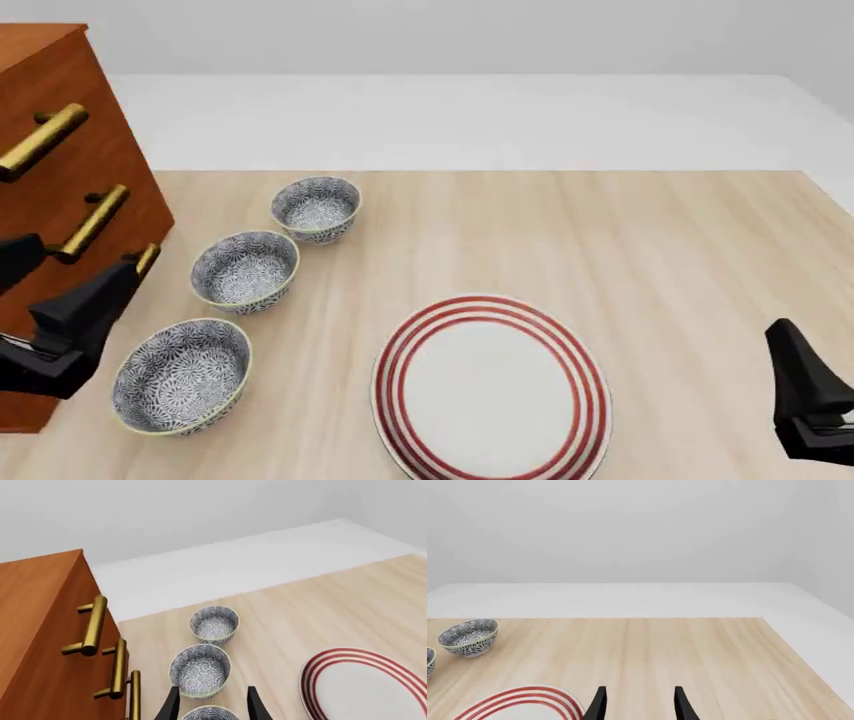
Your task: Pick up the bowl and put it in the middle on the plate.
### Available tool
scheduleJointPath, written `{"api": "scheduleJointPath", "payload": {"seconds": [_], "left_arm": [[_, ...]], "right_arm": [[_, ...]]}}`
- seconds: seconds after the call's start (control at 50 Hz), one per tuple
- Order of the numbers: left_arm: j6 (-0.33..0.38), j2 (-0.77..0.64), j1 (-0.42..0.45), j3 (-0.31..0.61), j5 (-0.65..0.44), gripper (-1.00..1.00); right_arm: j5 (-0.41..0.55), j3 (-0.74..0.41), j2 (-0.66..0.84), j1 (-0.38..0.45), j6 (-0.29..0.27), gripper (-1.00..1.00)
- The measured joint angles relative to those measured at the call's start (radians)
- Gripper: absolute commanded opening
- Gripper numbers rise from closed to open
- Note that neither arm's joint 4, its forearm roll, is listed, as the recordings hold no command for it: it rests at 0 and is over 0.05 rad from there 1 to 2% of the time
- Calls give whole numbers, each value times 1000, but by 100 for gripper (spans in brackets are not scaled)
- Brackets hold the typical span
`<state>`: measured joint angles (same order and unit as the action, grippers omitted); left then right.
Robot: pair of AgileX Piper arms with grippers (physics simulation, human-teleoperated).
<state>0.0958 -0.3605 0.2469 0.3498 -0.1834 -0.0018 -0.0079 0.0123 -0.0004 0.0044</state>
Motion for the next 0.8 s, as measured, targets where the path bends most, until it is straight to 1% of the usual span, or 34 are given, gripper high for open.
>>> {"api": "scheduleJointPath", "payload": {"seconds": [0.12,0.26,0.48,0.66,0.8], "left_arm": [[28,-104,17,52,3,100],[69,-227,34,89,7,100],[129,-367,57,159,0,100],[163,-481,68,226,-15,100],[167,-560,78,281,-30,100]], "right_arm": [[0,1,-1,0,0,100],[1,1,-2,0,0,100],[1,2,-4,0,0,100],[3,2,-5,0,0,100],[3,2,-5,0,-1,100]]}}
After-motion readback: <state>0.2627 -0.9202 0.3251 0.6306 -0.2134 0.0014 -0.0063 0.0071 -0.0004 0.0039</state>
